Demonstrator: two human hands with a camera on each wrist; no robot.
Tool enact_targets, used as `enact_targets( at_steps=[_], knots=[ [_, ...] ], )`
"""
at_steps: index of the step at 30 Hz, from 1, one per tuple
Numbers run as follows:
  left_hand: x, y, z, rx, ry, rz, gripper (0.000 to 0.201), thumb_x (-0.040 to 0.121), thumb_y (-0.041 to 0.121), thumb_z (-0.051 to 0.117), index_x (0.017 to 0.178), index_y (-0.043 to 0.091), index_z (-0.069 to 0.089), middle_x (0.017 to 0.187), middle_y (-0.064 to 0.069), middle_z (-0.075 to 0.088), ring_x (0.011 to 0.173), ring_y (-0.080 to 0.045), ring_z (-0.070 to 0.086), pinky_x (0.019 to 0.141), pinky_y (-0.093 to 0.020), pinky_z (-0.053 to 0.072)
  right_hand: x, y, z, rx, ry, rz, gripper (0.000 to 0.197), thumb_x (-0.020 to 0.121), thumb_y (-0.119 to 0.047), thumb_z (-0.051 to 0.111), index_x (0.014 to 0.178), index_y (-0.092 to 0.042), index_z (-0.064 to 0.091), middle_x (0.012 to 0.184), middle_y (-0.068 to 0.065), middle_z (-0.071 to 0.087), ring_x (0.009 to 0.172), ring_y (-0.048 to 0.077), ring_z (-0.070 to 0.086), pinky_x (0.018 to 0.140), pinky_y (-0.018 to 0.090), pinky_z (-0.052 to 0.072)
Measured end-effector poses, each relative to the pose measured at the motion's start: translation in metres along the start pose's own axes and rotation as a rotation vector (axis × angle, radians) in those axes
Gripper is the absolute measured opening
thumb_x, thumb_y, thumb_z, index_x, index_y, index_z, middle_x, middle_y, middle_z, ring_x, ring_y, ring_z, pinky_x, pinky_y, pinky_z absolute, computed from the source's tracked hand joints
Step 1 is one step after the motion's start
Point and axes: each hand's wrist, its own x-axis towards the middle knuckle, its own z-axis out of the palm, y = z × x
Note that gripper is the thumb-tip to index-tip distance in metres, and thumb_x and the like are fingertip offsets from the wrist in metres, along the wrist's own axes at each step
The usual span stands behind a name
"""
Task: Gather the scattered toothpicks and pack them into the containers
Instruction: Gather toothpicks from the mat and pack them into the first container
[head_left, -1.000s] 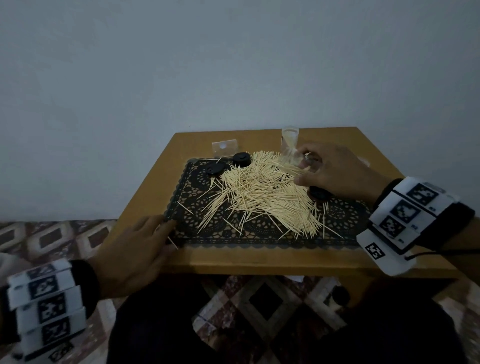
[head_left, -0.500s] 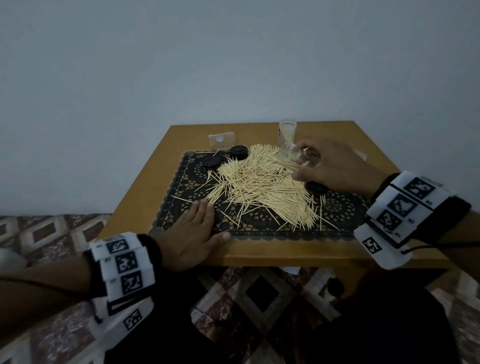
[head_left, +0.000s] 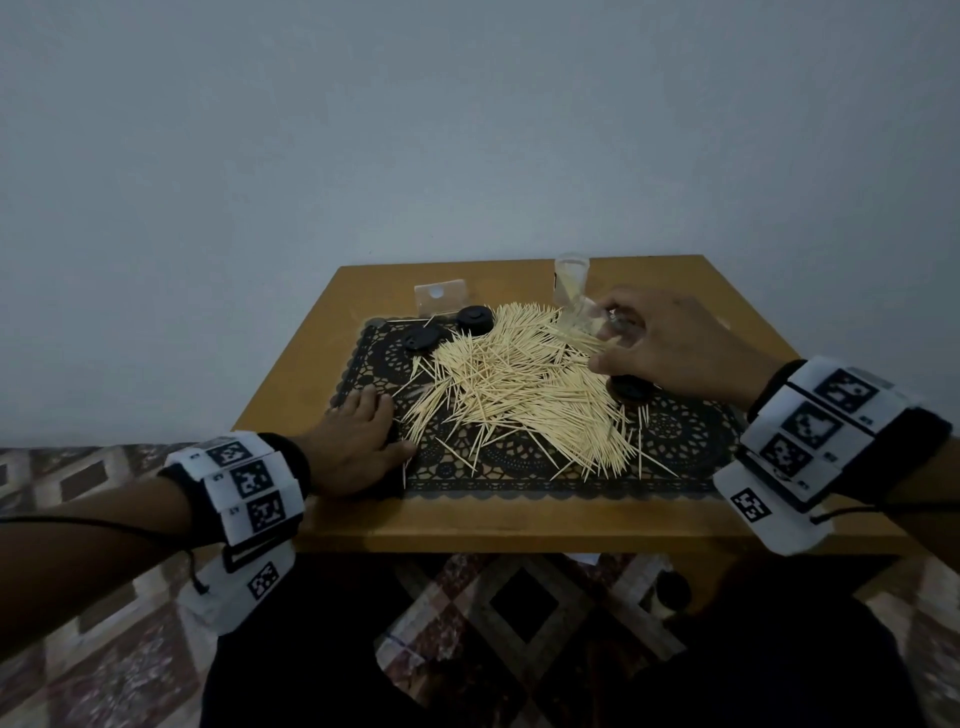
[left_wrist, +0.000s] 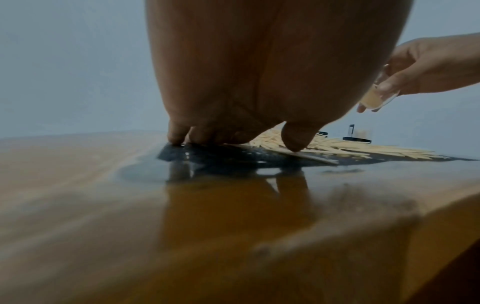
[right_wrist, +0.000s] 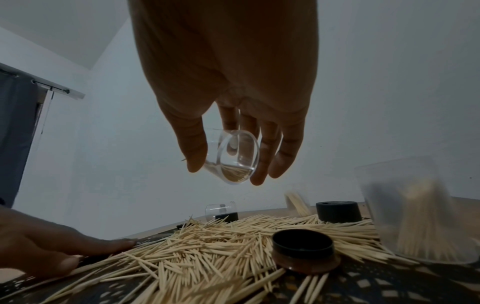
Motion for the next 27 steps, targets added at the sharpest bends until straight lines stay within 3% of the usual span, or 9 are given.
enact_targets(
  at_steps=[6, 10, 15, 18, 21, 23, 24, 26, 27],
  knots=[
    [0.007, 0.037, -0.011, -0.154, -0.036, 0.147, 0.073, 0.101, 0.048, 0.018, 0.150, 0.004, -0.014, 0.157, -0.013, -0.020, 0.145, -0.025, -0.019, 0.120, -0.038, -0.004, 0.001, -0.003, 0.002, 0.016, -0.007, 0.005, 0.051, 0.073, -0.031, 0.083, 0.118, -0.019, 0.061, 0.105, -0.003, 0.068, 0.088, 0.013, 0.065, 0.081, 0.033, 0.053],
    [0.002, 0.036, -0.019, -0.330, 0.035, 0.165, 0.068, 0.102, 0.043, 0.022, 0.152, 0.006, -0.005, 0.160, -0.007, -0.009, 0.148, -0.019, -0.006, 0.116, -0.029, 0.001, -0.002, 0.003, -0.001, 0.014, -0.002, 0.011, 0.050, 0.073, -0.032, 0.082, 0.116, -0.020, 0.062, 0.105, -0.003, 0.069, 0.085, 0.012, 0.065, 0.077, 0.029, 0.051],
    [0.010, 0.016, -0.006, -0.253, 0.045, 0.023, 0.076, 0.098, 0.054, 0.018, 0.151, 0.002, -0.001, 0.159, -0.017, -0.009, 0.147, -0.030, -0.009, 0.120, -0.045, 0.004, -0.002, 0.009, -0.004, 0.011, -0.003, 0.018, 0.044, 0.073, -0.033, 0.082, 0.110, -0.026, 0.060, 0.102, -0.005, 0.068, 0.085, 0.009, 0.064, 0.068, 0.023, 0.046],
    [0.021, 0.028, -0.007, -0.327, 0.066, 0.031, 0.072, 0.098, 0.054, 0.020, 0.143, -0.002, 0.018, 0.157, -0.022, 0.007, 0.146, -0.036, 0.003, 0.118, -0.052, 0.015, 0.000, 0.003, -0.002, 0.019, -0.005, 0.024, 0.049, 0.073, -0.032, 0.083, 0.115, -0.023, 0.060, 0.103, -0.004, 0.068, 0.087, 0.011, 0.064, 0.078, 0.031, 0.052],
    [0.038, 0.046, -0.015, -0.422, 0.095, 0.054, 0.055, 0.100, 0.048, 0.025, 0.119, -0.002, 0.040, 0.133, -0.024, 0.039, 0.127, -0.041, 0.035, 0.106, -0.052, 0.033, 0.000, -0.002, 0.001, 0.014, -0.020, 0.012, 0.050, 0.074, -0.030, 0.082, 0.118, -0.020, 0.060, 0.103, -0.005, 0.067, 0.088, 0.011, 0.064, 0.082, 0.033, 0.052],
    [0.038, 0.057, -0.022, -0.527, 0.095, 0.137, 0.040, 0.103, 0.040, 0.027, 0.094, 0.006, 0.047, 0.099, -0.016, 0.047, 0.094, -0.029, 0.047, 0.086, -0.036, 0.042, -0.002, -0.002, 0.000, 0.012, -0.020, 0.005, 0.050, 0.074, -0.030, 0.082, 0.118, -0.019, 0.060, 0.104, -0.004, 0.067, 0.087, 0.011, 0.064, 0.081, 0.034, 0.053],
    [0.035, 0.057, -0.026, -0.593, 0.090, 0.181, 0.036, 0.103, 0.038, 0.027, 0.091, 0.011, 0.047, 0.094, -0.009, 0.046, 0.087, -0.021, 0.044, 0.079, -0.029, 0.038, -0.003, -0.001, -0.001, 0.013, -0.015, 0.005, 0.049, 0.074, -0.030, 0.082, 0.117, -0.020, 0.061, 0.104, -0.004, 0.067, 0.087, 0.012, 0.065, 0.081, 0.034, 0.053],
    [0.025, 0.051, -0.031, -0.742, 0.065, 0.225, 0.040, 0.103, 0.040, 0.029, 0.121, 0.013, 0.051, 0.121, 0.001, 0.047, 0.108, -0.015, 0.046, 0.094, -0.026, 0.033, -0.004, 0.003, -0.004, 0.012, -0.004, 0.013, 0.048, 0.074, -0.031, 0.082, 0.116, -0.021, 0.061, 0.104, -0.003, 0.067, 0.089, 0.013, 0.065, 0.081, 0.034, 0.053],
    [0.022, 0.044, -0.034, -0.800, 0.087, 0.231, 0.048, 0.102, 0.041, 0.032, 0.140, 0.011, 0.040, 0.142, 0.002, 0.039, 0.125, -0.014, 0.040, 0.107, -0.029, 0.027, -0.004, 0.006, -0.006, 0.007, -0.002, 0.014, 0.049, 0.074, -0.032, 0.082, 0.116, -0.022, 0.061, 0.104, -0.003, 0.067, 0.090, 0.013, 0.064, 0.080, 0.032, 0.051]
  ],
)
